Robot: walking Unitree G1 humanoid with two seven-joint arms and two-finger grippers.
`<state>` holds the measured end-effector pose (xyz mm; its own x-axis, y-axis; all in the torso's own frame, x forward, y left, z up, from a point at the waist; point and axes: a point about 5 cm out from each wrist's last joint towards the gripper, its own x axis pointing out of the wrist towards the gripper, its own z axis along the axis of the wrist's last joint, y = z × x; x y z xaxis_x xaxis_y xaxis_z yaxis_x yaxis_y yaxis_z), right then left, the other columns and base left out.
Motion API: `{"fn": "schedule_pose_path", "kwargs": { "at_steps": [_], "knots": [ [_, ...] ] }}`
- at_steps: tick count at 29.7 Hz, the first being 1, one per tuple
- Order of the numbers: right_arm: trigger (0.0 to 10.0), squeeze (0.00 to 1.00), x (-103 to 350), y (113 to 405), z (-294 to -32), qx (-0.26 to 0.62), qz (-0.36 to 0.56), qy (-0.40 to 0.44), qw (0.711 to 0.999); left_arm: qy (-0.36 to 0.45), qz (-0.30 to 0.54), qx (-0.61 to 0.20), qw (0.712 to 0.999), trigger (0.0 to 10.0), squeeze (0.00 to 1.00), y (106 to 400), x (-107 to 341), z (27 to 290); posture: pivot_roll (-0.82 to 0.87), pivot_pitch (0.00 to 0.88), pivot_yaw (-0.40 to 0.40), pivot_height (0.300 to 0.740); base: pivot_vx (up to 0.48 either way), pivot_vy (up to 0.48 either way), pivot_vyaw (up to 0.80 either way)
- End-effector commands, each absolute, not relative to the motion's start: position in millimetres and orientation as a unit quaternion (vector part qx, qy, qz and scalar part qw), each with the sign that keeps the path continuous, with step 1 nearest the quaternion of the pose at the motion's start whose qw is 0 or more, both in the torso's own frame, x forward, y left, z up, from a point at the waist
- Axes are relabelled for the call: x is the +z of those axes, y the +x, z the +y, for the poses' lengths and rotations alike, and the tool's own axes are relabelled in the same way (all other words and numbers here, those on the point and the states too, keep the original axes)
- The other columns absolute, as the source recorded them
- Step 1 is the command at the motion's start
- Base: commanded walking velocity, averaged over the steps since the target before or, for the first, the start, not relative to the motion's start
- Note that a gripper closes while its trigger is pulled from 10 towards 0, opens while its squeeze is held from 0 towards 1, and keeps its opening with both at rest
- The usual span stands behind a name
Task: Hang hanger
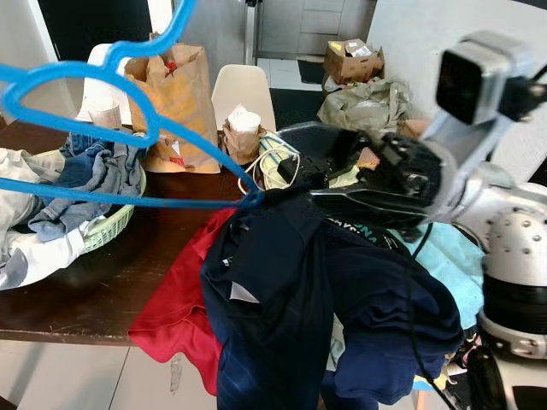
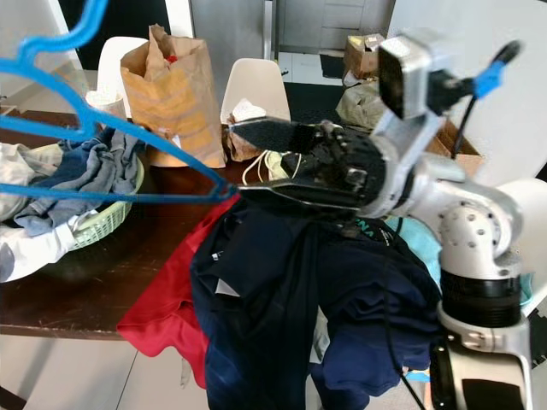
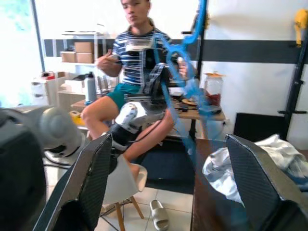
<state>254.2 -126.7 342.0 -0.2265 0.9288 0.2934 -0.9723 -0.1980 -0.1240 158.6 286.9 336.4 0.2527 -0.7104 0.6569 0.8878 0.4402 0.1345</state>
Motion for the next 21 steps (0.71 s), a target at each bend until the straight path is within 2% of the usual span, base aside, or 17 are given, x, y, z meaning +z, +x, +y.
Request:
{"fn": "schedule_pose_path", "kwargs": {
  "at_steps": [1, 2, 3, 4, 11, 12, 15, 17, 18, 19, 21],
  "knots": [
    [10.0, 0.95, 346.0, 248.3, -128.5, 0.777, -0.154, 0.068, 0.607, -0.121, -0.332, -0.52, 0.778, 0.0, 0.0, 155.5, 341.2, 286.8, 0.02, 0.013, -0.044, 0.74, 0.0, 0.0, 0.0],
    [10.0, 0.38, 347.1, 246.0, -126.8, 0.781, -0.156, 0.067, 0.601, -0.124, -0.333, -0.521, 0.776, 0.0, 0.0, 155.4, 341.2, 287.5, 0.02, 0.013, -0.043, 0.74, 0.0, 0.0, 0.0],
    [10.0, 0.38, 347.1, 246.0, -126.8, 0.781, -0.156, 0.067, 0.601, -0.124, -0.333, -0.521, 0.776, 0.0, 0.0, 155.4, 341.2, 287.5, 0.02, 0.013, -0.043, 0.74, 0.0, 0.0, 0.0],
    [10.0, 0.0, 346.9, 243.2, -120.8, 0.787, -0.156, 0.07, 0.593, -0.128, -0.332, -0.525, 0.773, 0.0, 0.0, 155.7, 340.8, 287.6, 0.02, 0.01, -0.041, 0.74, 0.0, 0.0, 0.0],
    [10.0, 0.0, 347.2, 241.3, -107.7, 0.791, -0.158, 0.08, 0.586, -0.137, -0.328, -0.534, 0.767, 0.0, 0.0, 156.8, 339.7, 286.5, 0.02, 0.009, -0.037, 0.74, 0.0, 0.0, 0.0],
    [10.0, 0.0, 345.9, 243.8, -96.0, 0.784, -0.156, 0.083, 0.595, -0.141, -0.325, -0.537, 0.766, 0.0, 0.0, 158.4, 338.5, 285.1, 0.02, 0.008, -0.03, 0.74, 0.0, 0.0, 0.0],
    [10.0, 0.0, 345.9, 243.8, -96.0, 0.784, -0.156, 0.083, 0.595, -0.141, -0.325, -0.537, 0.766, 0.0, 0.0, 158.4, 338.5, 285.1, 0.02, 0.008, -0.03, 0.74, 0.0, 0.0, 0.0],
    [10.0, 0.0, 345.9, 250.1, -80.0, 0.764, -0.166, 0.085, 0.617, -0.149, -0.32, -0.542, 0.763, 0.0, 0.0, 162.1, 336.3, 280.9, 0.02, 0.011, -0.025, 0.74, 0.0, 0.0, 0.0],
    [10.0, 0.0, 345.9, 250.1, -80.0, 0.764, -0.166, 0.085, 0.617, -0.149, -0.32, -0.542, 0.763, 0.0, 0.0, 162.1, 336.3, 280.9, 0.02, 0.011, -0.025, 0.74, 0.0, 0.0, 0.0],
    [10.0, 0.0, 347.2, 254.7, -75.7, 0.753, -0.174, 0.086, 0.629, -0.153, -0.318, -0.545, 0.76, 0.0, 0.0, 164.1, 335.0, 277.9, 0.03, 0.012, -0.024, 0.74, 0.0, 0.0, 0.0],
    [10.0, 0.0, 347.2, 254.7, -75.7, 0.753, -0.174, 0.086, 0.629, -0.153, -0.318, -0.545, 0.76, 0.0, 0.0, 164.1, 335.0, 277.9, 0.03, 0.012, -0.024, 0.74, 0.0, 0.0, 0.0]
  ]
}}
